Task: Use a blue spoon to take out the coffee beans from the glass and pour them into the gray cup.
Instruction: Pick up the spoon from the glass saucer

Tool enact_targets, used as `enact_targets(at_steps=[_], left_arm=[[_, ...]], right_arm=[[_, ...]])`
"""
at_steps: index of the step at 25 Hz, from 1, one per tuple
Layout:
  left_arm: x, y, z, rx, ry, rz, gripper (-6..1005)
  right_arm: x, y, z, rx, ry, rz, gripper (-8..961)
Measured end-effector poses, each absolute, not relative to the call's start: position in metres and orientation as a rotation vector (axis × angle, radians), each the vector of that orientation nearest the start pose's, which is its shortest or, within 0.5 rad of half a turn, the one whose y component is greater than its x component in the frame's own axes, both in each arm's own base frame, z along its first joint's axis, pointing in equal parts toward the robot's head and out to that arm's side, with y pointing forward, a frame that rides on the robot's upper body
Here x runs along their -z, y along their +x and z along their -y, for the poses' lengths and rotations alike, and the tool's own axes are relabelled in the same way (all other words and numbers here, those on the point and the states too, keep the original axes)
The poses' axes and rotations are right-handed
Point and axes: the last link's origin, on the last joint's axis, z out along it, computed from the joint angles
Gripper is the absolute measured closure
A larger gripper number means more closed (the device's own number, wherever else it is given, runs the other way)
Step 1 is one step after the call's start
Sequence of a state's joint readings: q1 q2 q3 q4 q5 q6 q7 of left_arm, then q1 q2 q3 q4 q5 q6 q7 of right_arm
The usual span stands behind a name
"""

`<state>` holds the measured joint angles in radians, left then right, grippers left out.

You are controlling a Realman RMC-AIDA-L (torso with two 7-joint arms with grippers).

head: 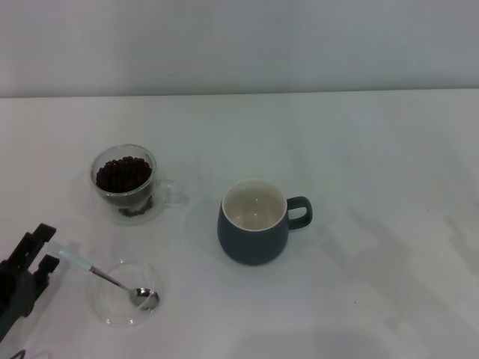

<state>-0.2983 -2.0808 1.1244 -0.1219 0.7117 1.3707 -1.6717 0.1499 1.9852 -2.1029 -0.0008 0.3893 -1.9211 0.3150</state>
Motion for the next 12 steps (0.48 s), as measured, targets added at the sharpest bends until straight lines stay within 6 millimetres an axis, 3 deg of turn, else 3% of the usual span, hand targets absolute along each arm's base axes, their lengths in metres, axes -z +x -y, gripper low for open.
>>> enact_targets(at_steps=[12], left_arm=[[0.056, -0.357, -0.241, -1.77, 1.777, -2.499, 184]], right_arm=[[-0.049, 0.348, -0.187, -1.005, -1.637, -0.2, 287]])
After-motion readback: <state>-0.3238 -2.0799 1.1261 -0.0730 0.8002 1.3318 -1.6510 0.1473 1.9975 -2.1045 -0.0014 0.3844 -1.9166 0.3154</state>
